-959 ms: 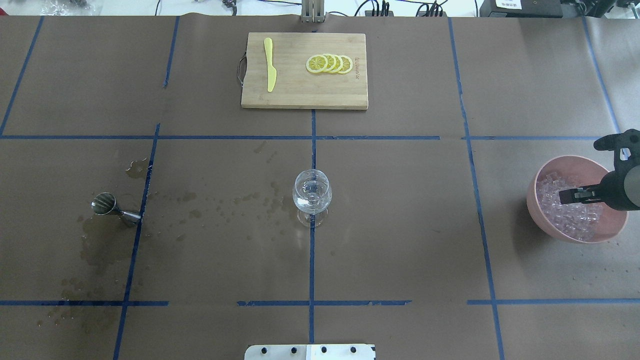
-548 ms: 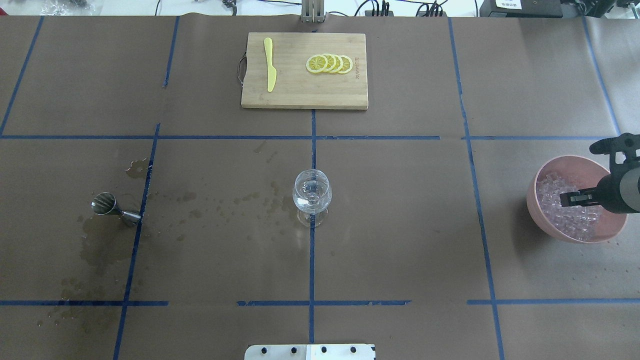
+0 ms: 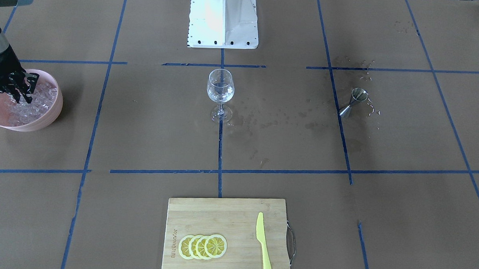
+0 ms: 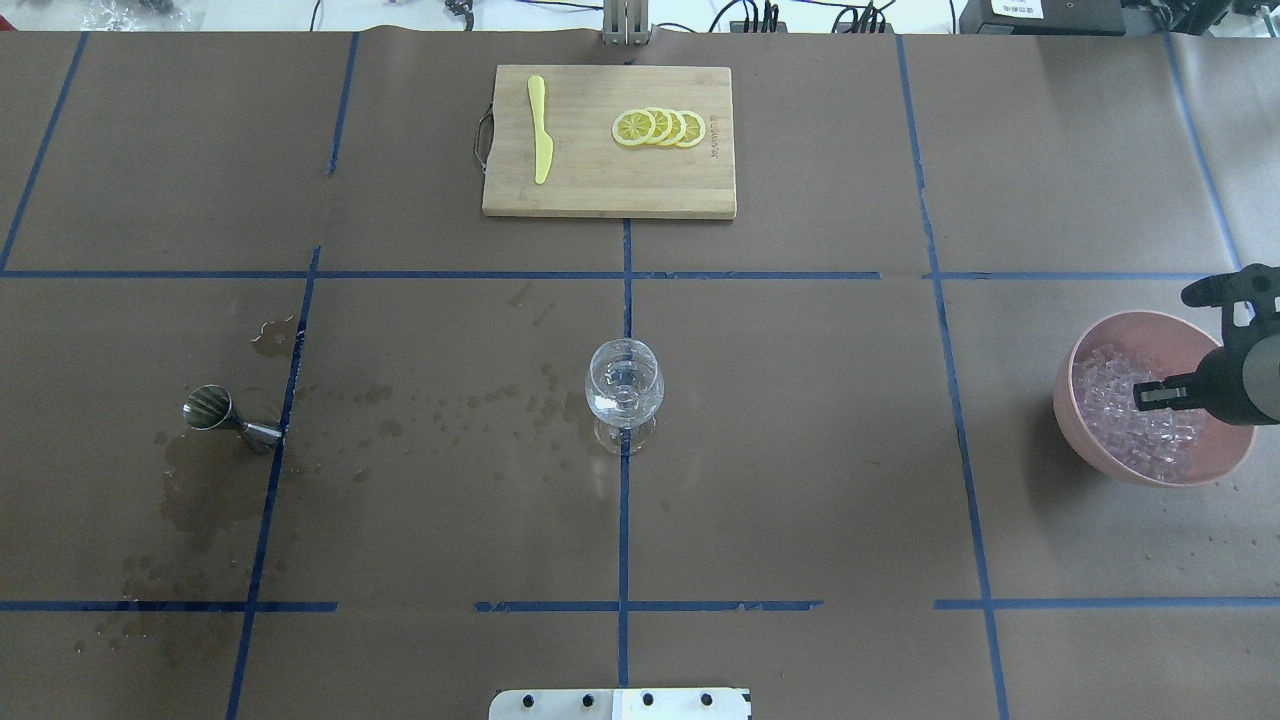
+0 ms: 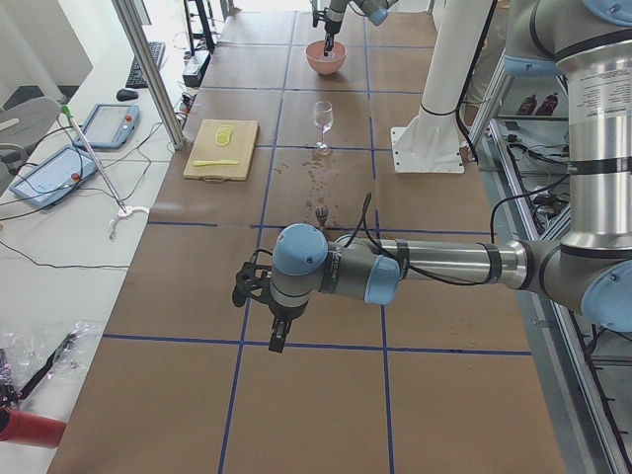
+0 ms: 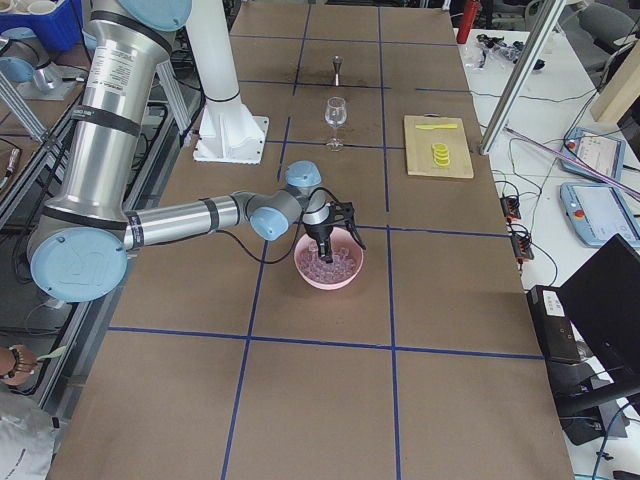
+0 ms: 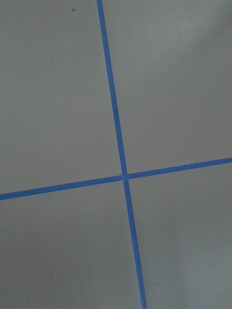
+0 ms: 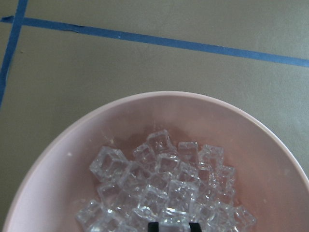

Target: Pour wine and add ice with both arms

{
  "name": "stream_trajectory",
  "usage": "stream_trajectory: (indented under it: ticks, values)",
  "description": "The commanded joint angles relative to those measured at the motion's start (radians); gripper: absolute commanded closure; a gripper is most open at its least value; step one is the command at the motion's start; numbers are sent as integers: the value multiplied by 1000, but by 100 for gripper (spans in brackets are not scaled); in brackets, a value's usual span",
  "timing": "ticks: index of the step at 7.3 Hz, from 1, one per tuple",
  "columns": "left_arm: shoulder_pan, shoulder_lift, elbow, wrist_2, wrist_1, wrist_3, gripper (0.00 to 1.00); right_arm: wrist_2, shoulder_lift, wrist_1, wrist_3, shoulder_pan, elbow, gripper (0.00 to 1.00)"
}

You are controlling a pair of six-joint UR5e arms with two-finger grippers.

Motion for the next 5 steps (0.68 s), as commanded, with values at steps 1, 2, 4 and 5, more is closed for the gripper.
stream_trajectory:
  ticks: [1,2,4,5]
  values:
    - [0,-1,-2,0,2,0,0,41,19,-10,-84,64,50,100]
    - [2,-2,-2,0,0,0,0,99,60,-16,-105,130,62,100]
    - [2,-8,-5,-1,0,0,0,213,227,-123,-103,192,93,100]
    - [2,-11,-3,-2,0,0,0,212,333,-294,-96,191,140,100]
